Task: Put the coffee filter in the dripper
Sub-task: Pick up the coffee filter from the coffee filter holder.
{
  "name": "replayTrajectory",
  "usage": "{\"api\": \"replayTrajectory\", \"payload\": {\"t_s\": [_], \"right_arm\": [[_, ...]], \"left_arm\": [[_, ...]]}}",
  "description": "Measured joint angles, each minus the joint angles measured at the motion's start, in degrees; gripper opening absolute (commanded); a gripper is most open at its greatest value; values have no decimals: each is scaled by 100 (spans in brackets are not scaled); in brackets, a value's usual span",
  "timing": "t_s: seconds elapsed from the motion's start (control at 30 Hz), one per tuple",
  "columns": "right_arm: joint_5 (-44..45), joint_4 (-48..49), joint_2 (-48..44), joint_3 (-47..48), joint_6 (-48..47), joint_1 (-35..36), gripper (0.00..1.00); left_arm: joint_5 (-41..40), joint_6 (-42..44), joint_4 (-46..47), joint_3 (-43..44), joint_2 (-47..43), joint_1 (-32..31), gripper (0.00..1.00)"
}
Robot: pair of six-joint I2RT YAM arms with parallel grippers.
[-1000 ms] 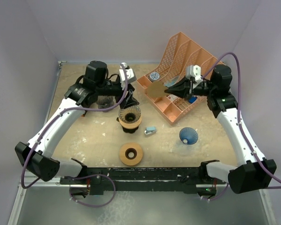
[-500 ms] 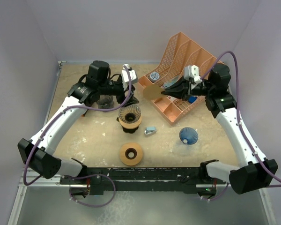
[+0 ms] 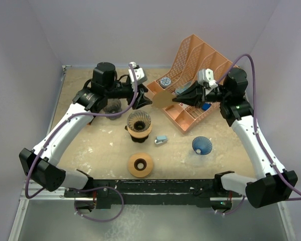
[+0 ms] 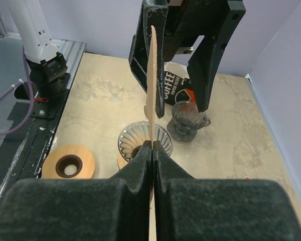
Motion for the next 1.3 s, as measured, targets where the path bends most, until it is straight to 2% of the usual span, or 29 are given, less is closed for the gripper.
{"api": "replayTrajectory", "payload": {"t_s": [1.3], "right_arm": [[22, 533, -11, -238, 492, 11, 0]], "left_arm": [[-177, 256, -461, 120, -52, -339, 57]]}}
